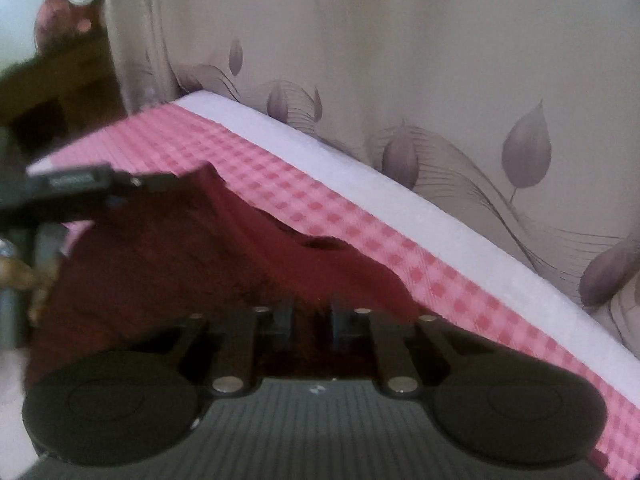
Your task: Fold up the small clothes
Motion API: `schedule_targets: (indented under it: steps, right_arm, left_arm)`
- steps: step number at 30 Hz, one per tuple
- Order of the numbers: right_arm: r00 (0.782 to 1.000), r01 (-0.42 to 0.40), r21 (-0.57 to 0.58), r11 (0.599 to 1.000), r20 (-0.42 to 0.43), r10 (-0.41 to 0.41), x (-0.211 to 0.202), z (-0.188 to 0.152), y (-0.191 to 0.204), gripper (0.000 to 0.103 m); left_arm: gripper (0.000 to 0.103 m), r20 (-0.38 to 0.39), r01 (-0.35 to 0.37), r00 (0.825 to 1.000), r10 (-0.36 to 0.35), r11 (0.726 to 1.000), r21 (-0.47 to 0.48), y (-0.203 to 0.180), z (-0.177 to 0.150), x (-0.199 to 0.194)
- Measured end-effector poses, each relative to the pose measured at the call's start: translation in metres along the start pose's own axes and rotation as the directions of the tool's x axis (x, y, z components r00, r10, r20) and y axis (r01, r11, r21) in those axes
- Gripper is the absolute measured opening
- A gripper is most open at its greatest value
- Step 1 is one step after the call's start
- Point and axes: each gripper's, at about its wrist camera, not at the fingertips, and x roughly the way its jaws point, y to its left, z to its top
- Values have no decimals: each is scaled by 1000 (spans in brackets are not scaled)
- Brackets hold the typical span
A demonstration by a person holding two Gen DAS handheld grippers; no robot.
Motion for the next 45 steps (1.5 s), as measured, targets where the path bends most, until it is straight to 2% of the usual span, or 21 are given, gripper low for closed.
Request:
schedule_targets:
  steps: [2, 3, 4, 5, 7, 9, 10, 11, 12, 14, 16, 18, 19, 20, 23, 25, 30, 33, 37, 42, 45]
  right_arm:
    - [999, 39, 33, 999, 34, -40, 2, -4, -5, 13]
    - [997, 66, 36, 997, 36, -67, 8, -6, -7, 9]
    - [990, 138, 33, 990, 26, -139, 16, -9, -8, 0]
    - [986, 166, 45, 985, 7, -166, 25, -11, -13, 2]
    - [996, 89, 137, 987, -9, -88, 33, -20, -26, 1]
    - [991, 119, 159, 980, 37, -126, 23, -24, -28, 1]
    - [985, 119, 199, 973, 98, -141, 8, -24, -32, 1]
    - [973, 111, 248, 962, 171, -157, -12, -23, -36, 5]
    - [959, 90, 282, 955, 234, -160, -30, -23, -39, 18]
    - [934, 49, 307, 950, 323, -152, -70, -25, -37, 32]
    - [930, -4, 278, 961, 353, -98, -103, -34, -25, 42]
    - [933, -27, 225, 974, 355, -56, -132, -52, -3, 70]
    - [933, -34, 201, 979, 358, -41, -142, -62, 8, 77]
    - [929, -42, 181, 983, 370, -28, -152, -76, 21, 83]
    - [921, -75, 162, 984, 390, 6, -177, -118, 49, 86]
    - [923, -22, 186, 982, 381, -52, -185, -141, 62, 88]
    - [916, 34, 317, 948, 368, -156, -182, -177, 67, 88]
    - [914, 57, 373, 926, 354, -199, -170, -183, 57, 88]
    - [908, 83, 397, 914, 348, -233, -157, -184, 55, 88]
    - [921, 103, 406, 908, 306, -241, -135, -188, 63, 90]
    - [922, 116, 379, 918, 302, -242, -130, -186, 68, 93]
  left_arm:
    - [69, 1, 2, 1000, -2, 1000, -10, 2, 1, 0]
    - [69, 0, 1, 1000, -1, 1000, -11, 2, 1, -1]
    - [69, 0, 4, 1000, -4, 1000, -12, 2, 1, -1]
    - [69, 3, 0, 1000, 0, 1000, -12, 2, 1, -1]
    - [69, -1, -6, 1000, 6, 1000, -15, 2, 1, -1]
    - [69, -7, -9, 1000, 8, 1000, -17, 1, 1, 0]
    - [69, -13, -10, 1000, 10, 1000, -16, 1, 2, 0]
    - [69, -23, -4, 1000, 4, 1000, -13, 1, 2, 1]
    - [69, -40, 9, 999, -10, 1000, -7, 0, 4, 2]
    - [69, -81, 38, 996, -37, 999, 17, -3, 9, 1]
    - [69, -135, 84, 987, -83, 996, 5, -4, 17, -5]
    - [70, -169, 123, 979, -118, 992, 15, -7, 22, -17]
    - [74, -172, 123, 978, -114, 991, 43, -8, 23, -26]
    - [84, -174, 123, 979, -110, 990, 69, -10, 24, -34]
    - [87, -196, 127, 976, -99, 982, 139, -11, 22, -51]
    - [87, -227, 95, 972, -56, 981, 166, -9, 20, -55]
    - [87, -320, 107, 945, -68, 989, 106, 6, 17, -44]
    - [87, -384, 124, 920, -82, 989, 83, 13, 11, -29]
    - [87, -374, 148, 923, -85, 979, 142, 7, 7, -24]
    - [89, -378, 120, 926, -2, 950, 289, -14, 1, -17]
    - [91, -364, 95, 930, 43, 931, 352, -23, -3, -14]
